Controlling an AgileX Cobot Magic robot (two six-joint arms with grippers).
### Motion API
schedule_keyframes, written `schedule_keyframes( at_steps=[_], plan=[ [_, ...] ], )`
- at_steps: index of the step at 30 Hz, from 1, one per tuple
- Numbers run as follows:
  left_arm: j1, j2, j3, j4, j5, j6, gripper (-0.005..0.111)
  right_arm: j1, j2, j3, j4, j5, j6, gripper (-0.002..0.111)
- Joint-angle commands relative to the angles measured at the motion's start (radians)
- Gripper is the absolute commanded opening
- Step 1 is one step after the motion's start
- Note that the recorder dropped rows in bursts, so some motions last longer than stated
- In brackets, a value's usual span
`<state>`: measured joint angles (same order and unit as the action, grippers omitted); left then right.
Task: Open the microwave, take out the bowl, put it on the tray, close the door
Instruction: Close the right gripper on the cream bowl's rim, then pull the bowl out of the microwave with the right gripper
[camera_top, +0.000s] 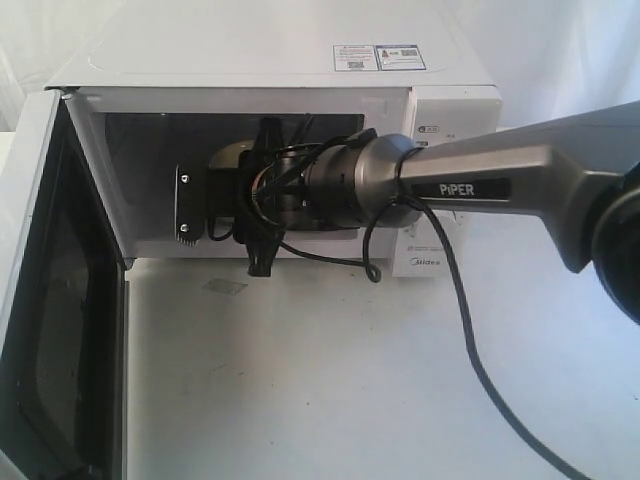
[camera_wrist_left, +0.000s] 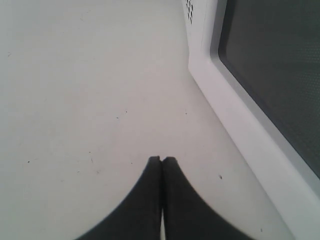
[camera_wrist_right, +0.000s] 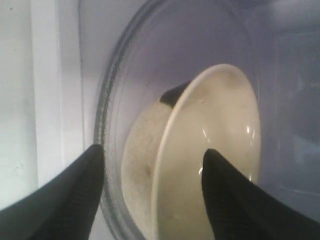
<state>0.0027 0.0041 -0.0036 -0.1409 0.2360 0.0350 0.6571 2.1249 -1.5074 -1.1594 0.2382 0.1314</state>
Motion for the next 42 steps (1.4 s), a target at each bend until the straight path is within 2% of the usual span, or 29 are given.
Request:
schedule_keyframes(
  at_steps=[1,5,7,18,23,29,35,42],
  plan=[
    [-0.005,-0.004,0.004,-0.007,-0.002,-0.005,0.0,-0.011,0.033,-0.041,-0.005,0.005,0.006,0.054],
    [-0.005,-0.004,0.004,-0.007,-0.002,-0.005,0.0,-0.011,0.059,-0.066,0.002,0.01,0.008,0.054],
    [-0.005,-0.004,0.004,-0.007,-0.002,-0.005,0.0,-0.011,0.061,-0.066,0.002,0.014,0.008,0.05],
    [-0.005,-0.004,0.004,-0.007,-0.002,-0.005,0.0,-0.007,0.061,-0.066,0.021,0.116,0.013,0.019],
    [-0.005,-0.004,0.004,-0.007,-0.002,-0.005,0.0,0.003,0.059,-0.066,0.042,0.135,0.013,0.0],
    [-0.005,-0.004,0.004,-0.007,-0.002,-0.005,0.0,0.038,0.059,-0.066,0.1,0.153,0.013,0.0],
    [-0.005,-0.004,0.004,-0.007,-0.002,-0.005,0.0,0.093,0.031,-0.066,0.243,0.183,0.02,0.0],
    [-0.005,-0.004,0.004,-0.007,-0.002,-0.005,0.0,0.129,-0.108,-0.034,0.341,0.261,0.2,0.0]
  ],
)
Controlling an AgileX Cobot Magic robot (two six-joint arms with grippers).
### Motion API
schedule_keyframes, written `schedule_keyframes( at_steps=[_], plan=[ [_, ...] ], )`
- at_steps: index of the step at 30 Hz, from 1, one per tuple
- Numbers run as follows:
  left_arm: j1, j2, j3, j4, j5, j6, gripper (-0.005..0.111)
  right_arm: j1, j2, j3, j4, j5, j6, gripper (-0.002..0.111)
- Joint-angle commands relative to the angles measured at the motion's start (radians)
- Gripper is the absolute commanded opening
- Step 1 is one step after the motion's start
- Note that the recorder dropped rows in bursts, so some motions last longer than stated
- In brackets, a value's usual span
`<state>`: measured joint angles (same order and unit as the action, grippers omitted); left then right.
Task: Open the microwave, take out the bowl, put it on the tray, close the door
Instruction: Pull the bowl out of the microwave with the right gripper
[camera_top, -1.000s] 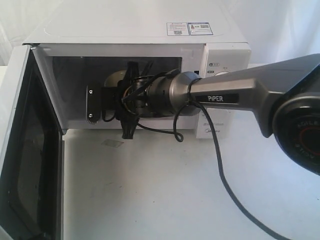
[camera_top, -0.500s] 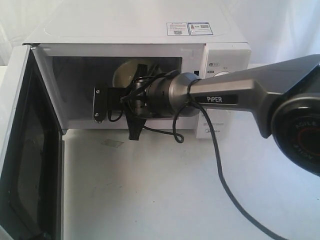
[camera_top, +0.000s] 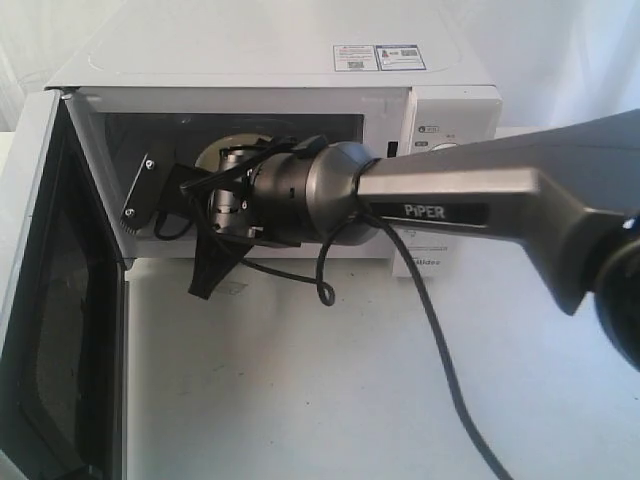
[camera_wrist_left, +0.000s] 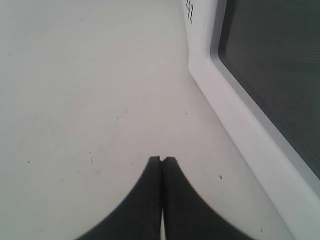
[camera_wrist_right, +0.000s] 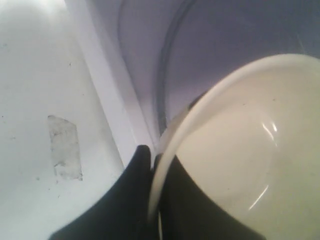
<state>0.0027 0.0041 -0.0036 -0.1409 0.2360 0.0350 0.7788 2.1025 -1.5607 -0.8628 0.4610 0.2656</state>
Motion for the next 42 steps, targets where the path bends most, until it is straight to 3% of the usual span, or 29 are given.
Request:
schedule_keyframes(
  at_steps=[1,4,23,42],
  plan=[
    [-0.005,-0.004,0.004,-0.007,-0.002,-0.005,0.0,0.007,-0.097,0.019,0.069,0.05,0.071,0.0],
    [-0.005,-0.004,0.004,-0.007,-0.002,-0.005,0.0,0.011,-0.133,0.047,0.228,0.071,0.073,0.0],
    [-0.005,-0.004,0.004,-0.007,-0.002,-0.005,0.0,0.04,-0.309,0.223,0.266,0.176,0.075,0.0],
    [-0.005,-0.004,0.004,-0.007,-0.002,-0.005,0.0,0.04,-0.57,0.595,0.372,0.267,0.078,0.0]
  ],
)
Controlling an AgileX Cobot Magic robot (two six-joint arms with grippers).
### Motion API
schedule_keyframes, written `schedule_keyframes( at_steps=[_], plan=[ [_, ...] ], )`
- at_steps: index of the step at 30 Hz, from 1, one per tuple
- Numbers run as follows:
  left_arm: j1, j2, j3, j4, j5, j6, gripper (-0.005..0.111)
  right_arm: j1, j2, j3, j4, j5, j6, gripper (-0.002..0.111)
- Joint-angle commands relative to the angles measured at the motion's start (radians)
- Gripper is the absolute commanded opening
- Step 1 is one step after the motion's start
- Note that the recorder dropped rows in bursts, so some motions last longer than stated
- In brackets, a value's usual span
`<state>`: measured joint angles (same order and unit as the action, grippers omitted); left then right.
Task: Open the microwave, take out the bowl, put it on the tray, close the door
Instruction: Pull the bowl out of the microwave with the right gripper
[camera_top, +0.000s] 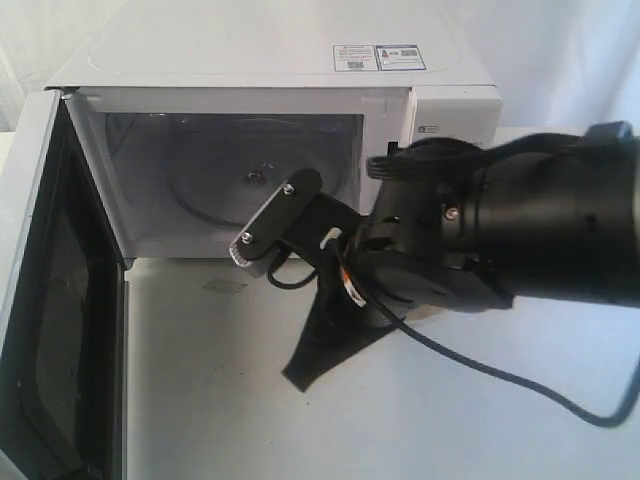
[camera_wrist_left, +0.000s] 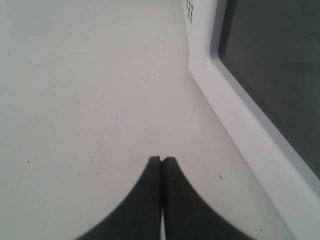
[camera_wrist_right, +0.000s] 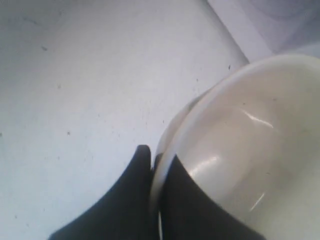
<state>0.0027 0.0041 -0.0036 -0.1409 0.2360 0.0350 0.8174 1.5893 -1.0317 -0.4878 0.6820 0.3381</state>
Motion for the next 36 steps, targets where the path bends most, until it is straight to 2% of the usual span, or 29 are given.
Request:
schedule_keyframes(
  at_steps=[1,4,10,16,26,36],
  plan=[
    [-0.005,-0.004,0.004,-0.007,-0.002,-0.005,0.0,0.002,-0.069,0.084,-0.003,0.066,0.005,0.0],
    [-0.005,-0.004,0.004,-0.007,-0.002,-0.005,0.0,0.0,-0.099,0.141,-0.007,0.114,0.02,0.0],
    [-0.005,-0.004,0.004,-0.007,-0.002,-0.005,0.0,-0.002,-0.135,0.24,-0.094,0.135,0.202,0.0],
    [-0.005,-0.004,0.004,-0.007,-0.002,-0.005,0.0,-0.064,-0.139,0.303,-0.182,0.094,0.322,0.0],
    [-0.005,-0.004,0.004,-0.007,-0.002,-0.005,0.0,-0.191,-0.128,0.323,-0.18,-0.314,0.32,0.0],
    [-0.005,-0.004,0.004,-0.007,-0.002,-0.005,0.0,-0.2,-0.086,0.323,-0.134,-0.218,0.32,0.0]
  ],
)
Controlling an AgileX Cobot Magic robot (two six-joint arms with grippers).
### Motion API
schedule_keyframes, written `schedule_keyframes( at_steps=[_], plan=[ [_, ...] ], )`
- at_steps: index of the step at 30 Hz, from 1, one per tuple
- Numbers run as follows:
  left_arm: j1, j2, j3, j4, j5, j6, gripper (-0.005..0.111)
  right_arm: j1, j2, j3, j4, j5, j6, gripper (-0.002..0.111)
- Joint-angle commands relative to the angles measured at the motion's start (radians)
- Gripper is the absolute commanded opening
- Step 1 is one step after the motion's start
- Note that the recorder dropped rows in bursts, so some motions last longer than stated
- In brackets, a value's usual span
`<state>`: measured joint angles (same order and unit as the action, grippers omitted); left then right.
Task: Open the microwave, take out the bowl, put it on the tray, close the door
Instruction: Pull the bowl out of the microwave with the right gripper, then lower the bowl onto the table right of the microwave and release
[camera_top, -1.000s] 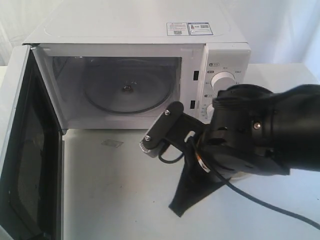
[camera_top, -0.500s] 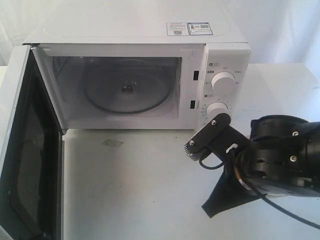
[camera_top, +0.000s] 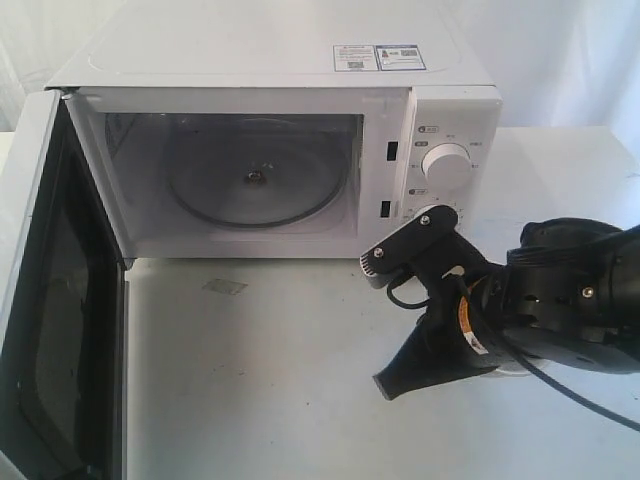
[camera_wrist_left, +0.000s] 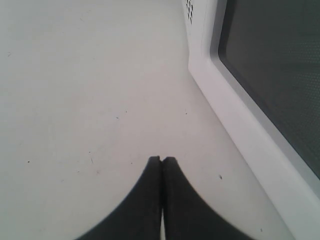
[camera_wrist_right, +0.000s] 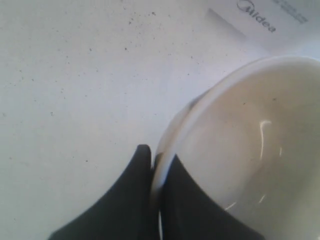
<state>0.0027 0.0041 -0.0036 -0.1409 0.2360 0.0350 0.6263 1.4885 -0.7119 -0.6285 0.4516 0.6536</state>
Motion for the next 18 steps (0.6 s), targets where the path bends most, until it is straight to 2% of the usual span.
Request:
schedule_keyframes(
  at_steps=[1,15,18],
  plan=[
    [-0.005,-0.004,0.004,-0.007,-0.002,-0.005,0.0,-0.009,0.021,0.003,0.007,0.009,0.005,0.0],
    [-0.005,-0.004,0.004,-0.007,-0.002,-0.005,0.0,-0.009,0.109,0.003,-0.049,-0.034,0.005,0.0],
    [-0.005,-0.004,0.004,-0.007,-0.002,-0.005,0.0,-0.009,0.109,0.003,-0.065,-0.038,0.005,0.004]
  ],
)
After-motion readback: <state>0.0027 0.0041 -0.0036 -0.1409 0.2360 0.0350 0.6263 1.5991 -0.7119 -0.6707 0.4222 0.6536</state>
